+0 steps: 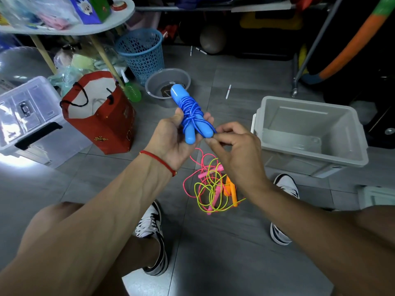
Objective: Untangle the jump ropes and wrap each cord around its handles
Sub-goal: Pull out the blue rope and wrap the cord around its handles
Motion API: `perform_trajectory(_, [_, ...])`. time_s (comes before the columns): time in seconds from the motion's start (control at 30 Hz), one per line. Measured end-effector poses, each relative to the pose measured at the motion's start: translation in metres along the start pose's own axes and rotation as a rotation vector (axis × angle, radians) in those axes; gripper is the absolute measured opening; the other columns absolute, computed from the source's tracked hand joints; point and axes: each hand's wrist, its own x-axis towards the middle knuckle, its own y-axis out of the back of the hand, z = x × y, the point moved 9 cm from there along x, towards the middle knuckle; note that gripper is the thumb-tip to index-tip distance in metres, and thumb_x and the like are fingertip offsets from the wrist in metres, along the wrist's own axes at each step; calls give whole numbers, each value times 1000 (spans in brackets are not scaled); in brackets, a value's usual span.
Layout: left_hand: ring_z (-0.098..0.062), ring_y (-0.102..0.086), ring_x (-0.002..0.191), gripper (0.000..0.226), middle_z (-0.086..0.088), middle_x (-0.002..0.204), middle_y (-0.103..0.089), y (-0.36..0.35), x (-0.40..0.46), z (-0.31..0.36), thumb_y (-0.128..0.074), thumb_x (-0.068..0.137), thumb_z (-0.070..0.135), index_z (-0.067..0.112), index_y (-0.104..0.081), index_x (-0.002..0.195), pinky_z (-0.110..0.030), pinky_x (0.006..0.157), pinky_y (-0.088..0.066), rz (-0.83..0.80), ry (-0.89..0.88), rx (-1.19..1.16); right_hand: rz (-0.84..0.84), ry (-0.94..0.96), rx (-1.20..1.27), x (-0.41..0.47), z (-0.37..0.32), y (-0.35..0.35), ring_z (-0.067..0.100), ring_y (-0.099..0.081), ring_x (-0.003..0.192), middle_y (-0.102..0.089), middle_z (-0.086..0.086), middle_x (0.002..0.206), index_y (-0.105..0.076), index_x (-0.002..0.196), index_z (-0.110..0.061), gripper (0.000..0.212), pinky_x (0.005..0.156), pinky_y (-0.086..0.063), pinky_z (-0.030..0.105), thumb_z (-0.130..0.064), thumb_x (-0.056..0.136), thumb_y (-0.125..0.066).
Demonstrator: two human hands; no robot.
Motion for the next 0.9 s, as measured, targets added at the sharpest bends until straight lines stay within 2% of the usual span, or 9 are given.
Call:
perform_trajectory(0.13, [-29, -65, 92, 39, -21, 104, -62, -4, -1, 3, -33, 108, 28, 1, -51, 131, -43, 84, -56, -40, -12, 84, -1, -92, 122, 7, 15, 3, 5, -65, 83, -69, -3, 95, -81, 96, -12, 14, 74, -53, 12, -11, 83, -79])
perform_trajectory(0.23, [-24, -62, 88, 34, -14, 107, -59, -7, -1, 1, -34, 107, 32, 9, -52, 125, -39, 85, -54, -115, 6, 268, -37, -84, 100, 12, 15, 3, 4, -65, 83, -69, -1, 98, -80, 95, -10, 15, 74, -53, 11, -11, 80, -81])
perform_trajectory(0.33, [-23, -61, 90, 38, -10, 109, -67, -4, -5, -9, -36, 105, 42, 16, -58, 123, -42, 83, -53, -154, 93, 464, -33, -94, 104, 21, 15, 12, 9, -65, 75, -66, -3, 95, -80, 88, -17, 12, 69, -53, 18, -15, 77, -84])
perform_trajectory(0.43, [-30, -62, 104, 43, -15, 117, -65, -5, -7, -11, -37, 106, 38, 8, -54, 132, -49, 92, -53, -187, 87, 479, -116, -193, 103, 24, 23, 13, 12, -68, 73, -71, -3, 87, -77, 81, -20, 11, 71, -57, 31, -13, 75, -84])
perform_trajectory(0.5, [-32, -63, 107, 47, -20, 124, -60, -6, -8, -10, -38, 107, 32, -1, -48, 138, -49, 88, -57, -194, 57, 428, -168, -291, 131, 23, 32, 12, 11, -71, 74, -74, -7, 81, -75, 77, -24, 12, 76, -60, 36, -14, 76, -82])
perform_trajectory(0.57, [-30, -65, 104, 46, -21, 123, -60, -8, -7, -8, -37, 107, 29, -3, -47, 139, -45, 86, -59, -204, 12, 444, -216, -365, 206, 23, 37, 10, 14, -73, 78, -76, -6, 82, -75, 80, -20, 10, 79, -60, 40, -10, 78, -77])
perform_trajectory(0.67, [-24, -68, 94, 41, -13, 110, -66, -11, -6, -6, -35, 108, 23, -5, -49, 135, -42, 90, -57, -226, -74, 515, -205, -412, 219, 25, 42, 16, 16, -73, 77, -76, -3, 81, -73, 84, -20, 15, 72, -59, 35, -6, 80, -69])
perform_trajectory(0.73, [-22, -69, 90, 39, -11, 105, -68, -15, -8, -8, -36, 107, 20, -6, -51, 132, -41, 92, -55, -238, -121, 568, -180, -470, 333, 23, 42, 17, 16, -74, 80, -75, 2, 88, -70, 92, -19, 18, 78, -62, 39, -5, 82, -65])
perform_trajectory(0.9, [-32, -62, 112, 38, -28, 130, -60, -33, -13, -22, -45, 104, 14, -7, -51, 135, -41, 102, -50, -305, -203, 681, -206, -498, 408, 19, 36, 23, 13, -73, 91, -75, -2, 99, -63, 111, -24, 34, 86, -60, 46, -38, 82, -71])
